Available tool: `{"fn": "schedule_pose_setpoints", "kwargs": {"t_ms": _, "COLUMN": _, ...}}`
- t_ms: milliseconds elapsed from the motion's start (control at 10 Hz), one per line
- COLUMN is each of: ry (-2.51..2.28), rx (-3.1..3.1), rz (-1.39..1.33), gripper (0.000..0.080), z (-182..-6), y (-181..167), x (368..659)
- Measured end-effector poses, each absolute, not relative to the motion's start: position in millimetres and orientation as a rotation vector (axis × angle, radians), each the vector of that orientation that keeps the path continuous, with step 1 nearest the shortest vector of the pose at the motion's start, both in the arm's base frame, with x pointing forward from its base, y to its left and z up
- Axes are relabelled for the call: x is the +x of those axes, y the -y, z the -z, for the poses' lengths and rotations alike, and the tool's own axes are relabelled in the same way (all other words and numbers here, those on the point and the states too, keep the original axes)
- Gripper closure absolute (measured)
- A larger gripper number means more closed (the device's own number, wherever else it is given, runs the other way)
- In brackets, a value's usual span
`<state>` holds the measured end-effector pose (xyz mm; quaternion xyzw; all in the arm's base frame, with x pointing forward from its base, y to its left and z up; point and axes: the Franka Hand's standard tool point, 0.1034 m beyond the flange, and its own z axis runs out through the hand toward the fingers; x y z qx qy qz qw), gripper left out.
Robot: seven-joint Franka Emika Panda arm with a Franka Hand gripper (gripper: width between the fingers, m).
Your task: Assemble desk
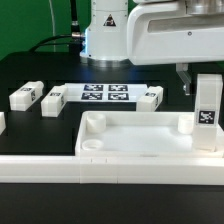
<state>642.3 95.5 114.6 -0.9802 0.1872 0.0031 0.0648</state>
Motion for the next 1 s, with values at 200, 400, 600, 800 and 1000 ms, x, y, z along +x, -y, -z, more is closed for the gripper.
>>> {"fn": "schedule_pose_setpoints", "kwargs": {"t_ms": 200, "ry": -0.863, "rx": -2.873, "rz": -0.025, "gripper": 0.0502, "z": -113.6, "y": -94.4, "x": 639.3}}
{"fn": "schedule_pose_setpoints", "kwargs": {"t_ms": 400, "ry": -1.083, "rx": -2.787, "rz": -0.041, "gripper": 0.0502, "z": -113.1, "y": -94.3, "x": 638.7}}
{"fn": "schedule_pose_setpoints", "kwargs": {"t_ms": 600, "ry": -1.339, "rx": -2.661, "rz": -0.078, "gripper": 0.0502, "z": -112.1, "y": -98.8, "x": 637.1}}
{"fn": "schedule_pose_setpoints", "kwargs": {"t_ms": 800, "ry": -1.490, "rx": -2.568, "rz": -0.107, "gripper": 0.0502, "z": -111.7, "y": -101.7, "x": 636.2}}
{"fn": "schedule_pose_setpoints", "kwargs": {"t_ms": 1000, "ry": -1.505, "rx": -2.557, "rz": -0.111, "gripper": 0.0402, "z": -111.6, "y": -104.2, "x": 635.9}}
